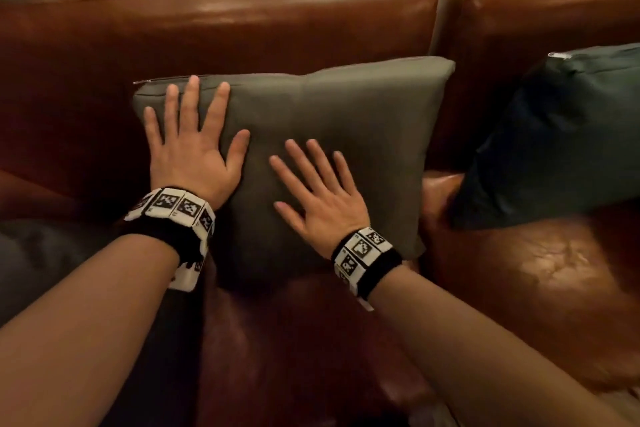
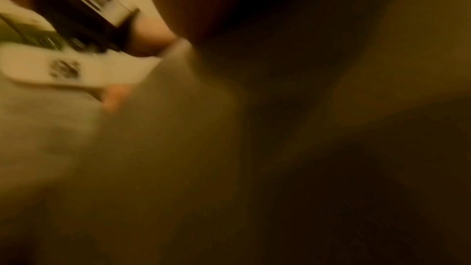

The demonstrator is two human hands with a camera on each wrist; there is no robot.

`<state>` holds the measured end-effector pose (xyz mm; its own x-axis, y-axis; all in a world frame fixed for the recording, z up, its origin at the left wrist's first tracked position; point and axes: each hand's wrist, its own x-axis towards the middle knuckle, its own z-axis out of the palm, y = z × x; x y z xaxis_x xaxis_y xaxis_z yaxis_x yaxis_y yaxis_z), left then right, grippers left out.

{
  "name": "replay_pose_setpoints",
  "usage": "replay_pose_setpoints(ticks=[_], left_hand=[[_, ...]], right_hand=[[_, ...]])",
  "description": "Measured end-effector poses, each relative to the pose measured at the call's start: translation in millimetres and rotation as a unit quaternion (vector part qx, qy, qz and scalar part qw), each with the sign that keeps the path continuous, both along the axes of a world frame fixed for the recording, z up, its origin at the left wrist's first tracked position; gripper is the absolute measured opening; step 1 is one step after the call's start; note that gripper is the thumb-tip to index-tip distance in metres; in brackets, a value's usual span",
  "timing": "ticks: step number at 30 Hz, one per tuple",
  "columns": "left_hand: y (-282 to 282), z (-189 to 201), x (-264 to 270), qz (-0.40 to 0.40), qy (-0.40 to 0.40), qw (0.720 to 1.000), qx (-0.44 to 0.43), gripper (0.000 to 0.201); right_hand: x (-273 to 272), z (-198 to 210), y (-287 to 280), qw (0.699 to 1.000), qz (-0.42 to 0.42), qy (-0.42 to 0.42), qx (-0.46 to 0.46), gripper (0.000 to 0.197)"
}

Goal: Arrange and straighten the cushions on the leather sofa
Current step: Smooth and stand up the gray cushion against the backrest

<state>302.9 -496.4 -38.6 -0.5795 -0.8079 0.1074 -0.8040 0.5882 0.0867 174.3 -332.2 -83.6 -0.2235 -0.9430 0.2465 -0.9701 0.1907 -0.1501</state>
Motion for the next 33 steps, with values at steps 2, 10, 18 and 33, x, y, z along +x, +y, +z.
replay_pose_setpoints(ticks=[2,10,18,33], left_hand=[[-2.2,-2.4,-1.1,-0.001,0.007,1.000,-0.001,0.065],[26.9,8.7,-4.5,0.027,0.051,0.997,-0.044,0.069],[174.0,-73.6,-50.0,-0.142,0.019,0.989,0.017,0.070],[180.0,-70.0,5.0,-0.101,0.165,0.981,0.018,0.062]], right_hand=[[-33.3,-22.3,16.9,0.995,-0.096,-0.012,-0.010,0.063],[-101.3,-78.0,69.9,0.897,-0.286,-0.333,-0.055,0.072],[-97.0,21.2,53.7,0.973,-0.087,-0.186,-0.106,0.068],[-63.2,37.7,-0.2,0.998,0.056,-0.015,0.015,0.060]])
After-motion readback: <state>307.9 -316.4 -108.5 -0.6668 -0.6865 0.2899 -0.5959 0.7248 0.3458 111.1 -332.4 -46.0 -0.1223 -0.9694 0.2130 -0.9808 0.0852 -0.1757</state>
